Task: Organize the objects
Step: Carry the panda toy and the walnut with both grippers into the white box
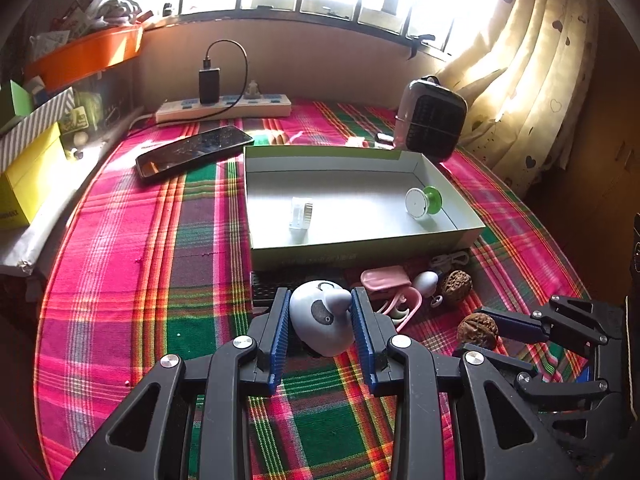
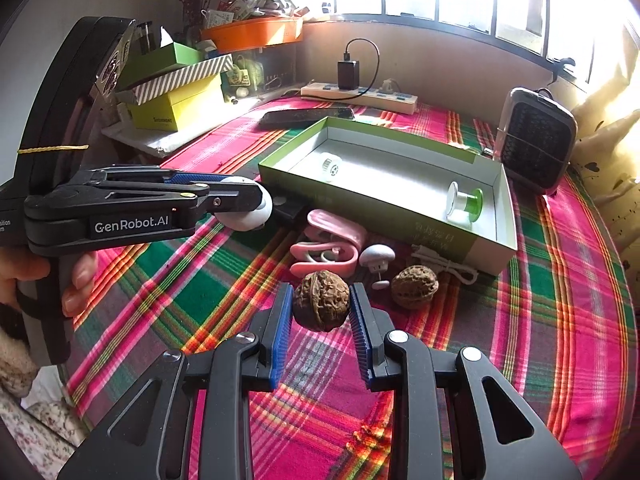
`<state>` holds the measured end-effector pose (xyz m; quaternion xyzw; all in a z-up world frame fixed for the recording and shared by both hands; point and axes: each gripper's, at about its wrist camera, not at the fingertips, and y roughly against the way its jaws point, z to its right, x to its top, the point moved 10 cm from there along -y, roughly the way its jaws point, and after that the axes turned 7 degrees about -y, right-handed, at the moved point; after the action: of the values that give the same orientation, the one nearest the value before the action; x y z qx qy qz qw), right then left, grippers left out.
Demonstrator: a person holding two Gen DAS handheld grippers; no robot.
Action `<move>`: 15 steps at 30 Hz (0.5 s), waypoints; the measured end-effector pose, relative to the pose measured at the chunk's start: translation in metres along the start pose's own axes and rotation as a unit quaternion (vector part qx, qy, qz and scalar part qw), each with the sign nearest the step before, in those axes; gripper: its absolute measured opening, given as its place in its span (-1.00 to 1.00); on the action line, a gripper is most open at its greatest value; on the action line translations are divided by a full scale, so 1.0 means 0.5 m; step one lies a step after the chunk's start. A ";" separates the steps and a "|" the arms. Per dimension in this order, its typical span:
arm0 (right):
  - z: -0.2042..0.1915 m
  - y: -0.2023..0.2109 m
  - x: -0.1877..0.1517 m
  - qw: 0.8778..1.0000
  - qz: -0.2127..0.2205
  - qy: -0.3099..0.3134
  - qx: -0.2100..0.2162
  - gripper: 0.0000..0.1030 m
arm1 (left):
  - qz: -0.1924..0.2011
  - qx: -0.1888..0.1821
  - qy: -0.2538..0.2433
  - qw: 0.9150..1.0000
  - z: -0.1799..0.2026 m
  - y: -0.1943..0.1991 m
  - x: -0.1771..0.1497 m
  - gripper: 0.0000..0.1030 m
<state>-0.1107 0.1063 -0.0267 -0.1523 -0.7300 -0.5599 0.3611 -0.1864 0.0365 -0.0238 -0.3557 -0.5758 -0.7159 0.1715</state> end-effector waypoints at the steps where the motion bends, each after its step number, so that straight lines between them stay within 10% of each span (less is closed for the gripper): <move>1: 0.003 0.001 0.008 1.000 0.003 -0.001 -0.001 -0.43 | 0.002 0.001 -0.001 1.000 -0.001 0.002 0.006 -0.45; 15: 0.037 -0.010 0.119 0.999 0.034 -0.005 -0.012 -0.43 | 0.021 0.010 -0.014 1.000 -0.016 -0.007 0.079 -0.45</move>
<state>-0.1618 0.1108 0.0092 -0.1842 -0.7193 -0.5557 0.3740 -0.2184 0.0366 0.0012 -0.3760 -0.5777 -0.7014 0.1814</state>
